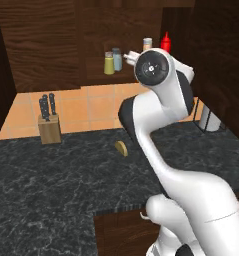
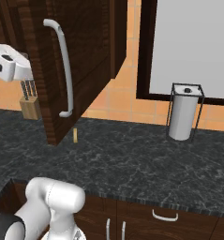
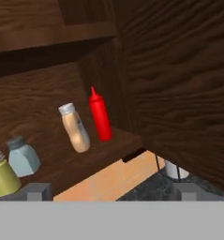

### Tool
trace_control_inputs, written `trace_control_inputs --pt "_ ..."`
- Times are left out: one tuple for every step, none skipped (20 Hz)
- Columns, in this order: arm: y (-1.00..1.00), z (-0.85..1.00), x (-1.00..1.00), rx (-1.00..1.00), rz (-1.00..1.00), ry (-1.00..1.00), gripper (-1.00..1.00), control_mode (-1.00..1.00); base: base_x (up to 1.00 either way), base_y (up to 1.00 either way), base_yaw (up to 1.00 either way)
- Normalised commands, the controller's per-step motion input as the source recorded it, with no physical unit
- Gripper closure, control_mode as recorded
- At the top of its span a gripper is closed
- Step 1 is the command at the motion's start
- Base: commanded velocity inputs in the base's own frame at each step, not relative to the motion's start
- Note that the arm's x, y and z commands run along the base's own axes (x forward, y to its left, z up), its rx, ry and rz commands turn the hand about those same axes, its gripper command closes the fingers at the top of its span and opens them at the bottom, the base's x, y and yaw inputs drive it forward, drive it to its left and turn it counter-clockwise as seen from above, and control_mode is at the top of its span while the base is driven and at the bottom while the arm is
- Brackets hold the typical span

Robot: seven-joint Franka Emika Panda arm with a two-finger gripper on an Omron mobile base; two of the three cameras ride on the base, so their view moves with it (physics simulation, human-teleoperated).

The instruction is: Put the shaker and condiment bottle from the counter next to their counterparts in the cabinet.

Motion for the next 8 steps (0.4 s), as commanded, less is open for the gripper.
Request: trace_control_inputs --pt "0.42 0.02 -1.0 0.02 0.0 -0.12 -1.0 -1.0 0.0 0.0 0.0" --pt "0.4 0.0 -1.0 0.02 0.0 -0.12 -1.0 -1.0 0.0 0.0 0.0" --pt "0.4 0.0 -1.0 0.02 0.0 -0.12 -1.0 -1.0 0.0 0.0 0.0" --pt "0.41 0.0 -1.0 0.01 0.0 -0.11 -1.0 -1.0 0.0 0.0 0.0" --pt "0.39 0.0 -0.99 0.01 0.0 -0.09 -1.0 -1.0 0.0 0.0 0.0" --pt "0.44 0.0 -0.93 0.0 0.0 -0.05 -1.0 -1.0 0.0 0.0 0.0" --pt "0.45 0.0 -0.81 0.0 0.0 -0.04 -1.0 -1.0 0.0 0.0 0.0" --pt "0.4 0.0 -0.69 0.0 0.0 -0.01 -1.0 -1.0 0.0 0.0 0.0"
